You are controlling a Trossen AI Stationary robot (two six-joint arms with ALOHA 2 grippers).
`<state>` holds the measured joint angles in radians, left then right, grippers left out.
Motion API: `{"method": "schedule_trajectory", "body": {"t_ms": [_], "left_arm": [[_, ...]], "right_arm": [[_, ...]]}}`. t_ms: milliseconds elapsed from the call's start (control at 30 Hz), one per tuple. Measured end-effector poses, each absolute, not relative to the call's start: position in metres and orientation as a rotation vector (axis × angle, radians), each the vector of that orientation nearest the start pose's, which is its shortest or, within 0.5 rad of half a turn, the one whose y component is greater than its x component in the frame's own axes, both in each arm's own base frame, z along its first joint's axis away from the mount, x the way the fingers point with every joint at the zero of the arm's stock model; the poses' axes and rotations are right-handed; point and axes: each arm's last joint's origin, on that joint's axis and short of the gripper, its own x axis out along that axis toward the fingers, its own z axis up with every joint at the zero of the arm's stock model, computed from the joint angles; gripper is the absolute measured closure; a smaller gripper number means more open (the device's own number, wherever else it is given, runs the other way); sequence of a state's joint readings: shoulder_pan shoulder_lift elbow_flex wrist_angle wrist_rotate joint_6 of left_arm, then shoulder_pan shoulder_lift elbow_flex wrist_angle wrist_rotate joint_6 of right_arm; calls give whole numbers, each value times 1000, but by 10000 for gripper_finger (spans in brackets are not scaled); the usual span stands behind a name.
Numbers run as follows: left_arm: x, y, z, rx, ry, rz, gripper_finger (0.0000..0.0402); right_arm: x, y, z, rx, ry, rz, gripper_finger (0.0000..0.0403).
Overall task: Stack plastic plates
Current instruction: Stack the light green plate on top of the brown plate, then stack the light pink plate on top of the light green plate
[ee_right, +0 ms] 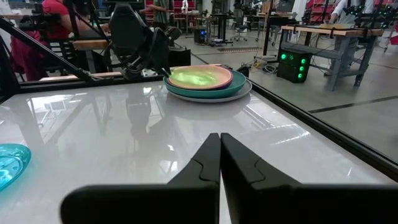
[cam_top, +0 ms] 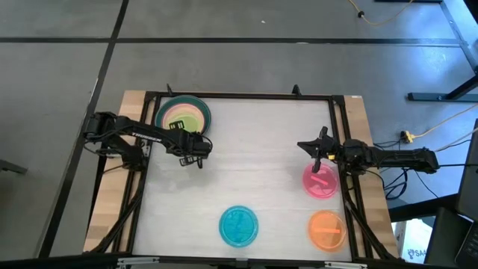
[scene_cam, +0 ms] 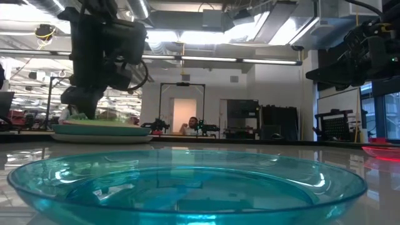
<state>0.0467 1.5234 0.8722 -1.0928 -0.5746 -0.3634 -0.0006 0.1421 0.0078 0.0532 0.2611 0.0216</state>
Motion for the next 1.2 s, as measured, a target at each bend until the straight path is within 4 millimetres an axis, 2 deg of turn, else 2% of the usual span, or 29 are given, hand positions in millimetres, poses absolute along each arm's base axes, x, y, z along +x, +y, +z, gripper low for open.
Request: {"method": "schedule_trajectory", "body": {"t_ms": [200, 300, 633, 800, 900, 967, 1200], "left_arm": [[223, 25, 176, 169, 1544, 781, 320], [229, 17, 175, 173, 1476, 757, 308], [269, -28, 179, 203, 1050, 545, 305], [284, -46, 169, 200, 767, 303, 305], [283, -50, 159, 151, 588, 155, 305], [277, -49, 152, 137, 519, 137, 305], [262, -45, 138, 128, 474, 156, 305]], "right_arm": [[105, -8, 160, 11, 78, -262, 398], [105, -8, 160, 11, 78, -262, 398], [105, -8, 160, 10, 76, -280, 398], [105, -8, 161, 11, 67, -288, 398], [105, -8, 163, 20, 51, -290, 398], [105, -8, 170, 41, 36, -298, 398], [111, -8, 200, 84, 43, -277, 398]]}}
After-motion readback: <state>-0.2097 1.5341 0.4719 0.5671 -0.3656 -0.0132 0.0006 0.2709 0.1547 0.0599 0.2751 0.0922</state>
